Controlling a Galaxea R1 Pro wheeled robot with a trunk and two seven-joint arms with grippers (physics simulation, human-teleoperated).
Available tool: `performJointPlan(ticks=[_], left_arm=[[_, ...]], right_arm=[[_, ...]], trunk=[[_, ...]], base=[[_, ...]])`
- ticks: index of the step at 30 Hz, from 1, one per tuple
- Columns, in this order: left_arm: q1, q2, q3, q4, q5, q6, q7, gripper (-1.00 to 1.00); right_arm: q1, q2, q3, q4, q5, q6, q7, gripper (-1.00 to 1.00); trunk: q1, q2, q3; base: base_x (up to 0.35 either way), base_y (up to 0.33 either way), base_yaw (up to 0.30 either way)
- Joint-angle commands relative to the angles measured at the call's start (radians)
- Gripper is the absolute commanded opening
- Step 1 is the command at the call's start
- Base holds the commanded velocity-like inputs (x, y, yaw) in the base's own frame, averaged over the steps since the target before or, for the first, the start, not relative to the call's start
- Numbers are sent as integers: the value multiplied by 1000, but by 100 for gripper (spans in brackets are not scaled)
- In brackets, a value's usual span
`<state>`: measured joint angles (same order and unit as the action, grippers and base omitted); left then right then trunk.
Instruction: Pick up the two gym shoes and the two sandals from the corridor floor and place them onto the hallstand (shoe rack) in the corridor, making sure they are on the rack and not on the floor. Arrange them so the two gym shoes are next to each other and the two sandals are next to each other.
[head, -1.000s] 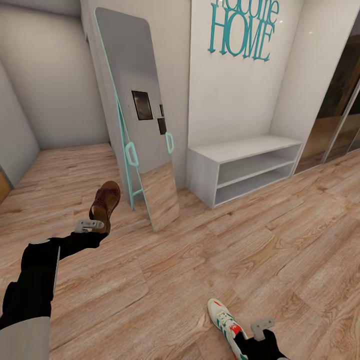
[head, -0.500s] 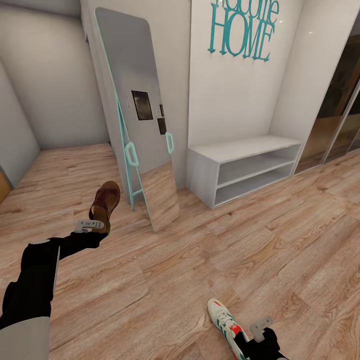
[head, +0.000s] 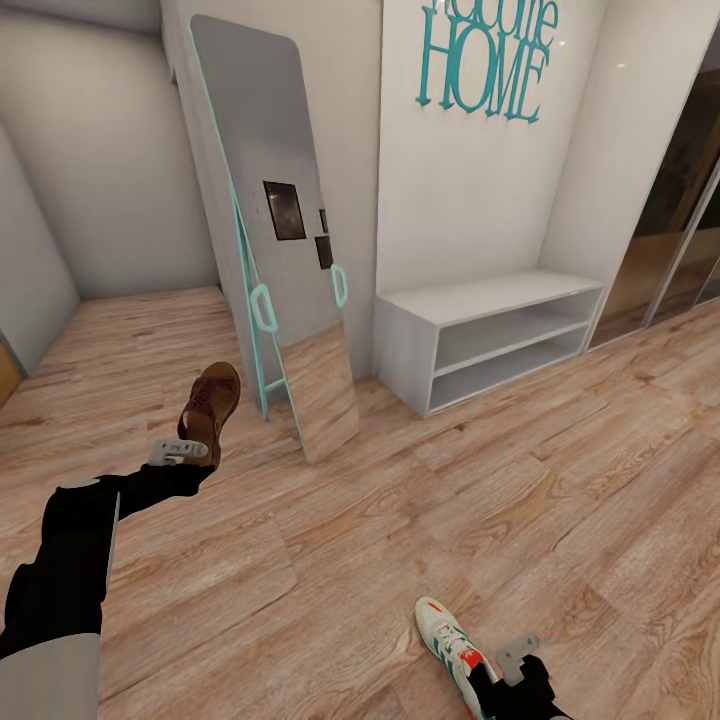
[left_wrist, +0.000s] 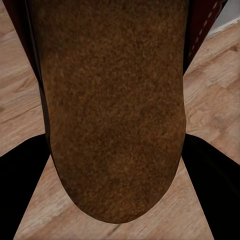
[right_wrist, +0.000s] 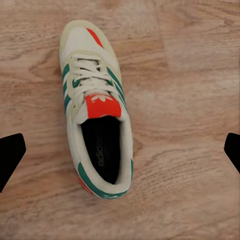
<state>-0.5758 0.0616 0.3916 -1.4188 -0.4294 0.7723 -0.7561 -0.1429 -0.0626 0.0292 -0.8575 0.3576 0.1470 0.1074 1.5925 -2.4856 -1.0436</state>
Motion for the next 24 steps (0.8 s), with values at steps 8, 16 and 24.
performJointPlan(ticks=[8, 16, 24], left_arm=[[-1, -2, 1, 0, -9, 2, -11, -100], [-1, -1, 1, 0, -11, 2, -10, -100], [-1, 0, 1, 0, -11, 2, -10, -100]], right_arm=[[0, -2, 19, 87, 10, -19, 3, 100], [0, -2, 19, 190, 9, -107, 3, 100], [0, -2, 18, 193, 5, -111, 3, 100]], trunk=[[0, 0, -1], [0, 0, -1], [0, 0, -1]], base=[[0, 0, 0], [0, 0, 0], [0, 0, 0]])
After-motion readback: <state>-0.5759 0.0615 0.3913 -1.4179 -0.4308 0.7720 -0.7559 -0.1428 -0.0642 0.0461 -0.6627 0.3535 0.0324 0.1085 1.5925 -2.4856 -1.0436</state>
